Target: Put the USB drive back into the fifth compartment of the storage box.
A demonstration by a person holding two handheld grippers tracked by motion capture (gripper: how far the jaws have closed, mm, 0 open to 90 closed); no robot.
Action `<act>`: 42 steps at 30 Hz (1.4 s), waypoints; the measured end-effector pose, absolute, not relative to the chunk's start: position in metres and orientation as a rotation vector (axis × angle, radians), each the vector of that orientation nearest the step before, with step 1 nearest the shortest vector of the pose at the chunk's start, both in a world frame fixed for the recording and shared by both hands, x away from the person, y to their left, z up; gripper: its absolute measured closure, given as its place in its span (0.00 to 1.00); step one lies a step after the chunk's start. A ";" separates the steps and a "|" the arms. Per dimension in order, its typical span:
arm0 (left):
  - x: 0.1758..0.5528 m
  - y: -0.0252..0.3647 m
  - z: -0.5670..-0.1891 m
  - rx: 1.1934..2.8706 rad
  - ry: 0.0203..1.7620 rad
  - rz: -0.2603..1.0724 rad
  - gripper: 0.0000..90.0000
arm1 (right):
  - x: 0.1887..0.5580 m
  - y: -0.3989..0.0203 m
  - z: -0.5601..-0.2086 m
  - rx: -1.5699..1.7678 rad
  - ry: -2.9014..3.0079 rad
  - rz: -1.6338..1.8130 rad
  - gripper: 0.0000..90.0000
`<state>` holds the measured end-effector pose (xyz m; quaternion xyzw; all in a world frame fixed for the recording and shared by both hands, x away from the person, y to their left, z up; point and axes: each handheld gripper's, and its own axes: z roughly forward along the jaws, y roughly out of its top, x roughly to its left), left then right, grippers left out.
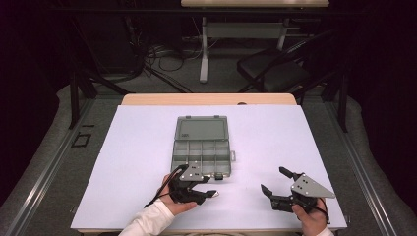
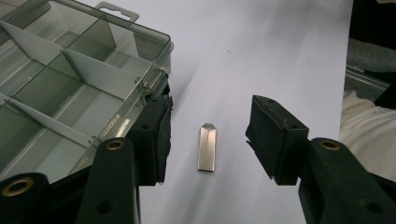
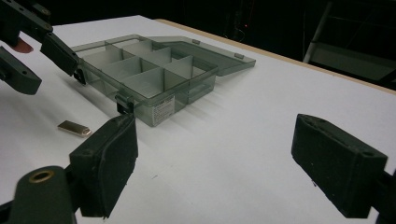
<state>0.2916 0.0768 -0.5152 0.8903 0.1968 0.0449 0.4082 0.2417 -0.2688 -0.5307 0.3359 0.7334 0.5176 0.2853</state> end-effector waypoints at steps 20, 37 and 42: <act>0.296 0.073 -0.529 2.297 0.474 0.079 0.64 | 0.242 -0.269 -0.531 0.889 1.970 1.377 0.15; 0.300 0.069 -0.538 2.356 0.445 0.099 0.71 | 0.243 -0.268 -0.531 0.885 1.976 1.374 0.15; 0.301 0.067 -0.540 2.372 0.430 0.086 0.74 | 0.243 -0.268 -0.531 0.883 1.979 1.371 0.15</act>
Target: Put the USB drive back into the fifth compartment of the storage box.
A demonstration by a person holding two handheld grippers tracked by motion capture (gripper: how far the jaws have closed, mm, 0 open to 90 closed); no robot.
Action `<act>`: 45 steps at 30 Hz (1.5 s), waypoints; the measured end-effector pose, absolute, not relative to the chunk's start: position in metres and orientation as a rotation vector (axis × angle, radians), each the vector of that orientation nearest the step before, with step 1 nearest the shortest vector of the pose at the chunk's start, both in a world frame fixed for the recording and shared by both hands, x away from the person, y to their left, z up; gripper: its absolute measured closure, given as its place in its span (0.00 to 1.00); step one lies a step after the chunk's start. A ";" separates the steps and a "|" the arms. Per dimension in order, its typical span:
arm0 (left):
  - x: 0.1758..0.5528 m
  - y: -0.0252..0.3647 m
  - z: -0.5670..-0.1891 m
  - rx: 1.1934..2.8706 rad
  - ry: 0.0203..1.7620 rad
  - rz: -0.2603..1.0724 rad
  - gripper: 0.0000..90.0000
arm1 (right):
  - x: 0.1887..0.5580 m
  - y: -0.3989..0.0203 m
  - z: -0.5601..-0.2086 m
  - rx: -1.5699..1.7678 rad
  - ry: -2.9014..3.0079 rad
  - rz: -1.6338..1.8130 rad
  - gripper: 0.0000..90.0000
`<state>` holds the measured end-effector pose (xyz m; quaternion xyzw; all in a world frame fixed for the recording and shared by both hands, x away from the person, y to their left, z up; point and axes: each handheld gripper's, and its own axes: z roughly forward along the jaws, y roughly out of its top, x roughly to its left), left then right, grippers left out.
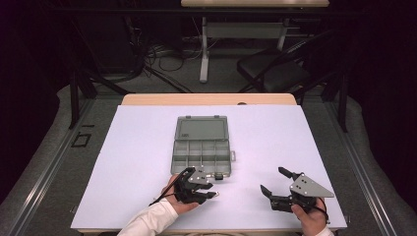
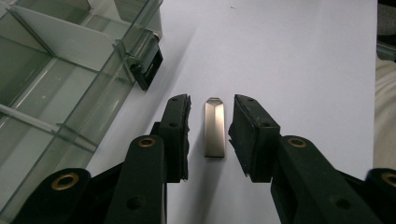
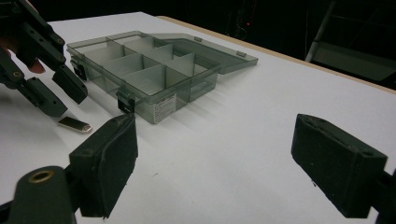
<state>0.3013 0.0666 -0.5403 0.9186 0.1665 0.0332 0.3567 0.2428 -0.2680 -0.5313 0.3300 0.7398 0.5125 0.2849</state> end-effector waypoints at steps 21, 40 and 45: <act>0.300 0.057 -0.547 2.407 0.376 0.073 0.81 | 0.243 -0.268 -0.532 0.881 1.979 1.367 0.16; 0.302 0.055 -0.551 2.424 0.367 0.087 0.83 | 0.243 -0.268 -0.532 0.879 1.986 1.361 0.15; 0.301 0.054 -0.551 2.434 0.355 0.098 0.85 | 0.243 -0.268 -0.532 0.876 1.988 1.358 0.15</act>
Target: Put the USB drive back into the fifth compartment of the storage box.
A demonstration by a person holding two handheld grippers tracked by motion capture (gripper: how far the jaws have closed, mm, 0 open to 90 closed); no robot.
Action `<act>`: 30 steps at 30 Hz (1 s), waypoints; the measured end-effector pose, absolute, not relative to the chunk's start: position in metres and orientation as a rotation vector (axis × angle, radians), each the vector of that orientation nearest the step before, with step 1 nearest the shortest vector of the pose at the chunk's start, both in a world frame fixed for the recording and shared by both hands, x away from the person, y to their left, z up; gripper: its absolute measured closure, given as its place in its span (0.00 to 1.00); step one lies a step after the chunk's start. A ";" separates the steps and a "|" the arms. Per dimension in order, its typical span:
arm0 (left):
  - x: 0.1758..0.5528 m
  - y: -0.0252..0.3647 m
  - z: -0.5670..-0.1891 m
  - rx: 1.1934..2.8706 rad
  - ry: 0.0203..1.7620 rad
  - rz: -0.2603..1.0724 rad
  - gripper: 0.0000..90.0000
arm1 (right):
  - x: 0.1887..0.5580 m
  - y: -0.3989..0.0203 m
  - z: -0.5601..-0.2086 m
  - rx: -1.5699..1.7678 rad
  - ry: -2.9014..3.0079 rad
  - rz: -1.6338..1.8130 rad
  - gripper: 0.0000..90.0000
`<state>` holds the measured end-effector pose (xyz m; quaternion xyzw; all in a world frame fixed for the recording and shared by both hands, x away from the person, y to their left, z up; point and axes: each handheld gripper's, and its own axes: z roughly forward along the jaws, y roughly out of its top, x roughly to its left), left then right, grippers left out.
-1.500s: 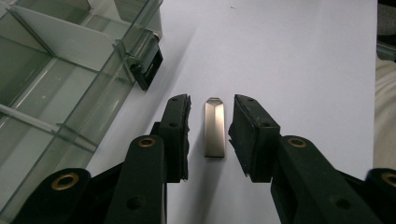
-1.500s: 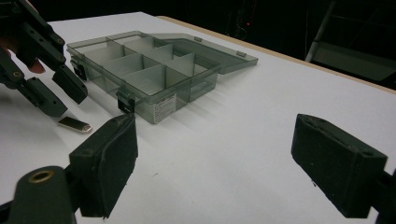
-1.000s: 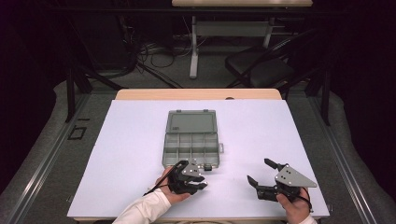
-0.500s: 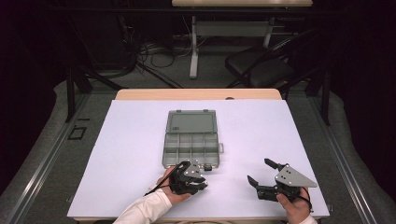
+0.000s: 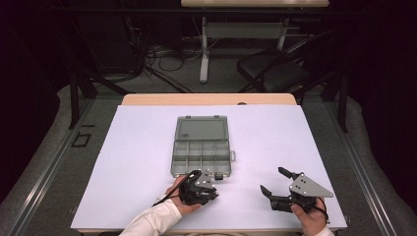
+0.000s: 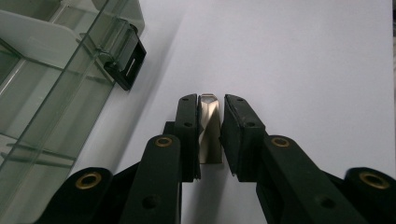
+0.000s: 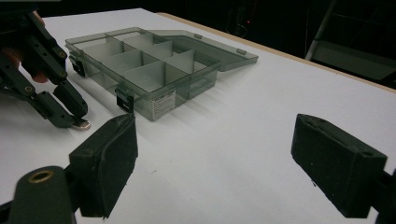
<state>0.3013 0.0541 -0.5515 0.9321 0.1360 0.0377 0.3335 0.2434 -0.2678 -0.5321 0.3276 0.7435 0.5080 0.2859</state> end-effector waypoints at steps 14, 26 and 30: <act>0.300 0.054 -0.552 2.435 0.350 0.107 0.86 | 0.244 -0.268 -0.532 0.878 1.999 1.352 0.15; 0.300 0.054 -0.551 2.439 0.347 0.102 0.88 | 0.244 -0.268 -0.533 0.876 2.001 1.352 0.16; 0.300 0.054 -0.552 2.437 0.352 0.103 0.88 | 0.244 -0.268 -0.533 0.876 2.001 1.352 0.16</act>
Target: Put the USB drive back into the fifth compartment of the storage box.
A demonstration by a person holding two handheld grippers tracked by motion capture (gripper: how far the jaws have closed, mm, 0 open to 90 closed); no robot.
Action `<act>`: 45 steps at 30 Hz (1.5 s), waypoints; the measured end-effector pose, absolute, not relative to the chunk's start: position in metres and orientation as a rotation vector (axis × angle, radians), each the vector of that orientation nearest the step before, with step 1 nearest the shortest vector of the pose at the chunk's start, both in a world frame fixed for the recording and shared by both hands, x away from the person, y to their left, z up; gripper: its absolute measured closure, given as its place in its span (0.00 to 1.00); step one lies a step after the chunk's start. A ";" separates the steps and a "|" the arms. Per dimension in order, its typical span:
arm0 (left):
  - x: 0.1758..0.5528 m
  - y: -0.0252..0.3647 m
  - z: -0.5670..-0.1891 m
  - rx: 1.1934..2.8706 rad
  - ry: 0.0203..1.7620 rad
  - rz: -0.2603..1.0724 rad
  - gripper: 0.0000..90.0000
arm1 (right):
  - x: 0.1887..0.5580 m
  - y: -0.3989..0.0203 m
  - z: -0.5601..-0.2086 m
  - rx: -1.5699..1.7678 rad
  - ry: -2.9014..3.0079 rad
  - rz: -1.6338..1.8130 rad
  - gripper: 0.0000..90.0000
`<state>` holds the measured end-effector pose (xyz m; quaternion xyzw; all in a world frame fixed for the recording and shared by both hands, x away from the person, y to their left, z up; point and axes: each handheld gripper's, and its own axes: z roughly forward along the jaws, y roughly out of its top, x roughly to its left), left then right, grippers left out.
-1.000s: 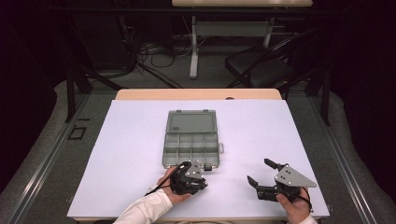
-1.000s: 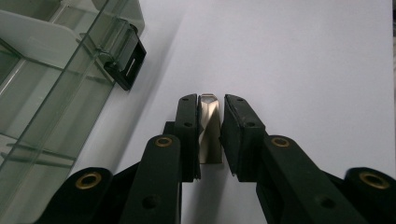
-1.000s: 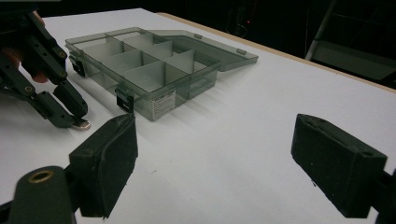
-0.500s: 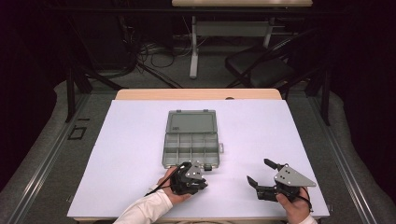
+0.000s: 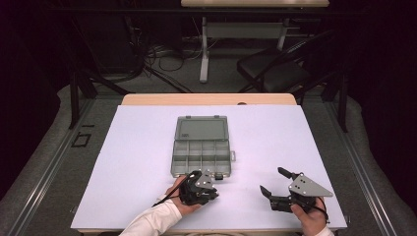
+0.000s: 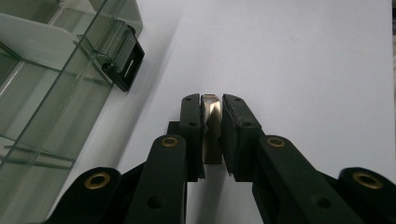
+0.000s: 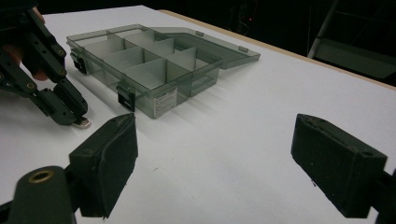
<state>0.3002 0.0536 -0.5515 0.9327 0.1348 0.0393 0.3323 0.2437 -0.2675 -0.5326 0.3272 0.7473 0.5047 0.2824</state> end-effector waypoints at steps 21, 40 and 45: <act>0.301 0.056 -0.549 2.423 0.364 0.106 0.88 | 0.244 -0.268 -0.533 0.874 2.003 1.350 0.16; 0.300 0.067 -0.540 2.340 0.412 0.117 0.88 | 0.244 -0.268 -0.533 0.874 2.004 1.351 0.15; 0.300 0.072 -0.536 2.297 0.440 0.124 0.88 | 0.244 -0.268 -0.533 0.872 2.002 1.352 0.15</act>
